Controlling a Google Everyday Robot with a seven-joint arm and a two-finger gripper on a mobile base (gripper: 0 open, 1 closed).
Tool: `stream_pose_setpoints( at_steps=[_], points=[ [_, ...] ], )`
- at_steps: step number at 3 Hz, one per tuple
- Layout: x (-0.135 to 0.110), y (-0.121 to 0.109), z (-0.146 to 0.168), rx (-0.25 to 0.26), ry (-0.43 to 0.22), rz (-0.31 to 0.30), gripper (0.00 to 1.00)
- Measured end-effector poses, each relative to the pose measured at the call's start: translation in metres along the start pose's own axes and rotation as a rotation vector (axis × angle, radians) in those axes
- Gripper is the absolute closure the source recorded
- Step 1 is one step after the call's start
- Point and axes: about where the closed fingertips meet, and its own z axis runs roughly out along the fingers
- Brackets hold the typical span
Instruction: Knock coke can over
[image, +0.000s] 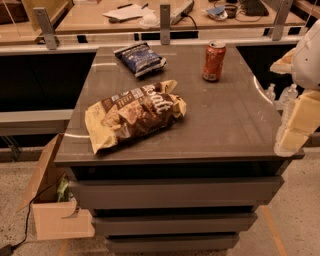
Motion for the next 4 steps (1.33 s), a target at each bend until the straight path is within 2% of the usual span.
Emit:
stream_pose_setpoints(
  at_steps=[1,2,3,4],
  points=[
    [0.000,0.000,0.000,0.000,0.000,0.000,0.00],
    [0.001,-0.009,0.005,0.025,-0.031,0.059,0.00],
    [0.010,-0.023,0.018,0.062,-0.054,0.151,0.00],
    [0.019,-0.048,0.037,0.112,-0.132,0.239,0.00]
  ],
)
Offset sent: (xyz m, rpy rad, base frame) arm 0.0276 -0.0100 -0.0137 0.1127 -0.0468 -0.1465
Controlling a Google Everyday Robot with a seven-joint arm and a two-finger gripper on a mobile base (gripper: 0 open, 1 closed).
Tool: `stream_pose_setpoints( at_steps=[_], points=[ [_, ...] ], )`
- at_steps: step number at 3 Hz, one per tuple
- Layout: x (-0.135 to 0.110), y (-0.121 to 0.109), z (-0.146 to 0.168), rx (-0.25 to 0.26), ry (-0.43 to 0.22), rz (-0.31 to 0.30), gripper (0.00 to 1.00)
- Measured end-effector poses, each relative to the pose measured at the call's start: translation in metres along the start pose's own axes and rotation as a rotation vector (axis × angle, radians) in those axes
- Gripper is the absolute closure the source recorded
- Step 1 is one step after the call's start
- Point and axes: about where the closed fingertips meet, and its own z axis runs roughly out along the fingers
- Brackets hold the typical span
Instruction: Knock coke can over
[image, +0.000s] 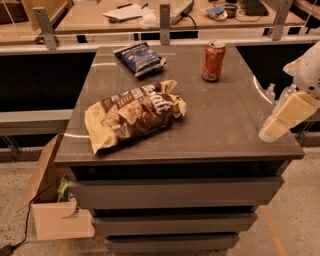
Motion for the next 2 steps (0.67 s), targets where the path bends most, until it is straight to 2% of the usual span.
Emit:
stream_pose_setpoints(
  at_steps=[1,2],
  points=[
    [-0.003,-0.025,0.026,0.008,-0.127,0.069,0.00],
    [-0.002,-0.044,0.053,-0.010,-0.271,0.150,0.00]
  ],
)
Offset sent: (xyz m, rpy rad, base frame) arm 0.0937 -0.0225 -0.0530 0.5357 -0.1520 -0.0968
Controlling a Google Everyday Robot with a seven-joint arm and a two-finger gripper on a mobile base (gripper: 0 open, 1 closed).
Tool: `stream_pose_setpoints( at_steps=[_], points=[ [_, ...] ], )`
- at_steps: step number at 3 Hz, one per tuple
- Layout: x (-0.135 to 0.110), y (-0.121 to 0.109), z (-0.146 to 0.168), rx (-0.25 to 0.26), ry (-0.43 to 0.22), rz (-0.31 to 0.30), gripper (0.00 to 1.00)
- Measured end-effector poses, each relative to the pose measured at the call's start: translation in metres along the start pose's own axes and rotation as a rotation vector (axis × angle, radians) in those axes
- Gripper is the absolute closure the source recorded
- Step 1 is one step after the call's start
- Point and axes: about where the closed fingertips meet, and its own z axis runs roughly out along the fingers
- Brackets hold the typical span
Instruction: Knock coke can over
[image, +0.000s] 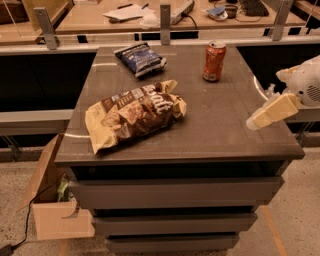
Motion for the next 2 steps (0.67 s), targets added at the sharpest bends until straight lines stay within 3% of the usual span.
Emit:
stream_pose_setpoints(
  at_steps=[1,2],
  points=[
    [0.006,-0.018,0.018,-0.011,-0.135,0.076,0.00],
    [0.011,-0.031,0.023,0.008,-0.227,0.111,0.00]
  ],
)
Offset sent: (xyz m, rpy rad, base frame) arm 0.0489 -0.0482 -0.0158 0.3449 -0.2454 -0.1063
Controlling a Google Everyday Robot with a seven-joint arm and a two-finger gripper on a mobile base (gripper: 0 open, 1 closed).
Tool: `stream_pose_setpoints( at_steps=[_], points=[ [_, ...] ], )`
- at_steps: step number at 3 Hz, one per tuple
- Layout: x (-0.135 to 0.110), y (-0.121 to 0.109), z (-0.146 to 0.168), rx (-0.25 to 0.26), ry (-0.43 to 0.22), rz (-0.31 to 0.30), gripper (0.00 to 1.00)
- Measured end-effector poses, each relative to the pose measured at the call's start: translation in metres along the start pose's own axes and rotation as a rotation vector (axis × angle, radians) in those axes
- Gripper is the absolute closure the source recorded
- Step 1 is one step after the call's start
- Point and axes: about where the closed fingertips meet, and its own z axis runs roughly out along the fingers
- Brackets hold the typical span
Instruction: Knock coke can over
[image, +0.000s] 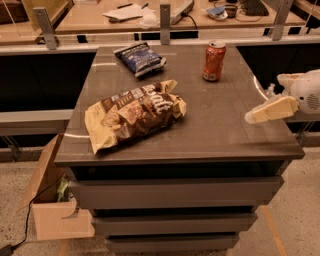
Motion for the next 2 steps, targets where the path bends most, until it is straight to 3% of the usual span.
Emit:
stream_pose_setpoints(
  at_steps=[2],
  points=[
    [-0.0006,-0.0052,0.0000,0.016,-0.029,0.003,0.00]
  ],
)
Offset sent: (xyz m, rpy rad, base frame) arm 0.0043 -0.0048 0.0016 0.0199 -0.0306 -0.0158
